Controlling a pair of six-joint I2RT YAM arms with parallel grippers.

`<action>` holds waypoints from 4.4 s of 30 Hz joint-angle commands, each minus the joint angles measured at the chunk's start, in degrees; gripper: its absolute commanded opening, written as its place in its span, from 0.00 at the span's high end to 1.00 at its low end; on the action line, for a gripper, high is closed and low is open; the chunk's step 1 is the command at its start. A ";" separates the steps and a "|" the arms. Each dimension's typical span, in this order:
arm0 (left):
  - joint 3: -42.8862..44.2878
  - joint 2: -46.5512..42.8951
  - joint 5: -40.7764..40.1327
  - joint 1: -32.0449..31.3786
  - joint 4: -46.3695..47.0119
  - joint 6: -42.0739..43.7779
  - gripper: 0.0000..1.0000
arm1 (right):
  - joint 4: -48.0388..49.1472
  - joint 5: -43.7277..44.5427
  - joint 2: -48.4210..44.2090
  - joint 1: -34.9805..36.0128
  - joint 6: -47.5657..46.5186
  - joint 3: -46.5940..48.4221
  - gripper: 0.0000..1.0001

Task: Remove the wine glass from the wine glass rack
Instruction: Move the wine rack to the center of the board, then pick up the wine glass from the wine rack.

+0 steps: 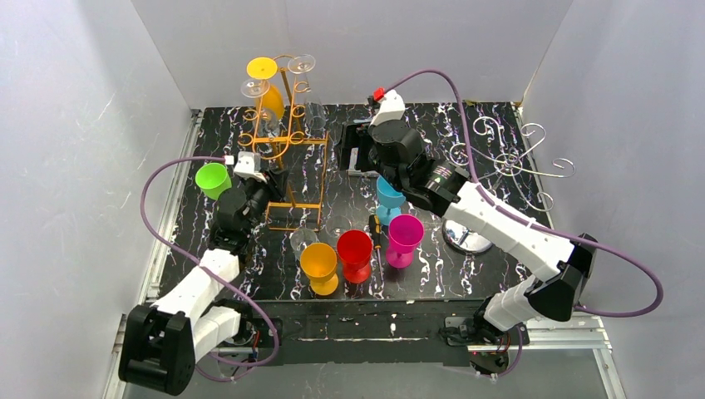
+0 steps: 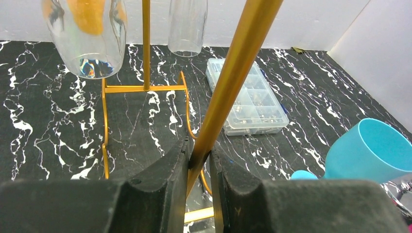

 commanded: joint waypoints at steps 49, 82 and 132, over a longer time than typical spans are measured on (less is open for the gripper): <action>-0.56 -22.16 -7.84 -1.09 -22.65 -9.49 0.02 | 2.93 -1.54 -2.95 -0.25 3.29 -1.88 0.04; 40.07 -29.46 -9.25 -1.05 -88.15 -9.73 0.02 | -4.98 -12.69 11.12 -2.62 6.90 21.69 0.01; 78.82 7.70 0.17 2.69 -86.46 -13.21 0.02 | 8.97 -16.14 41.25 -14.32 36.67 46.21 0.53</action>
